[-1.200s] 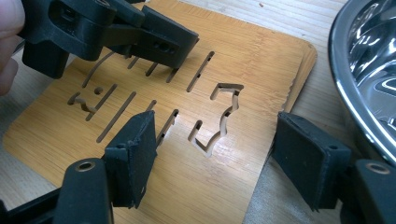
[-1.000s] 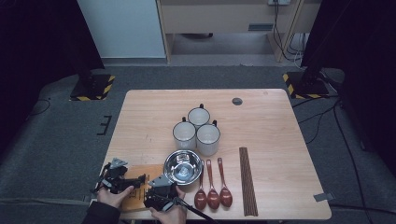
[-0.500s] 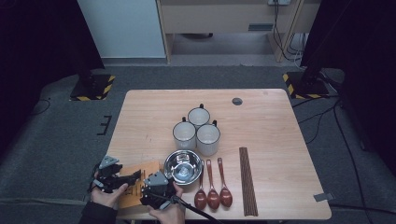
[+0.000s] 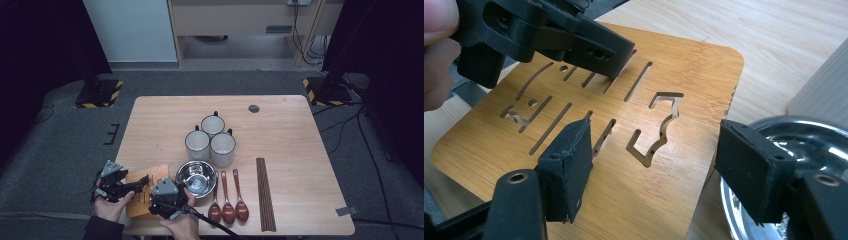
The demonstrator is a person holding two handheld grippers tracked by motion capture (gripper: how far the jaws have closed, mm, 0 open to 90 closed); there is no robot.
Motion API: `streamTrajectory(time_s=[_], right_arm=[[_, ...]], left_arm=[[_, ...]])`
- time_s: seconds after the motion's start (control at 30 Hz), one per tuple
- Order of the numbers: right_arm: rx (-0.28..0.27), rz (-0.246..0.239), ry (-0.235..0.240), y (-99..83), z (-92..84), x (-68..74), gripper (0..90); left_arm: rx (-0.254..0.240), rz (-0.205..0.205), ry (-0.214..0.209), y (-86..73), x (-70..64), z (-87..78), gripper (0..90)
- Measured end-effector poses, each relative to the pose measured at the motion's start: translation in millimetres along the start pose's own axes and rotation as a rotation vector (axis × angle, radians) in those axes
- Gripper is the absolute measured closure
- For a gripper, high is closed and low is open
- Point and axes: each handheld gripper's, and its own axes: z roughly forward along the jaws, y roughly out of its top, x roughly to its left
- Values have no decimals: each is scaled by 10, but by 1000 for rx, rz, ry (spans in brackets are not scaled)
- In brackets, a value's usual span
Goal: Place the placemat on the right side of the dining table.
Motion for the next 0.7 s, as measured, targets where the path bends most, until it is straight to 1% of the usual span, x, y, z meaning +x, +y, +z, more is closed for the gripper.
streamTrajectory(time_s=[0.13,0.27,0.57,0.6,0.63,0.7], right_arm=[[-12,0,-4,45,-24,-42,313],[-26,-6,-14,89,-47,-98,313],[-60,-18,-38,206,-115,-222,313],[-60,-18,-38,206,-115,-222,313],[-70,-20,-40,234,-136,-256,314],[-74,-16,-40,260,-157,-289,314]], left_arm=[[-8,3,-1,56,-15,-1,119],[-24,21,4,171,-60,2,121],[-43,30,-3,391,-129,8,123],[-43,30,-3,391,-129,8,123],[-48,39,-1,442,-153,4,123],[-54,44,0,491,-179,6,123]])
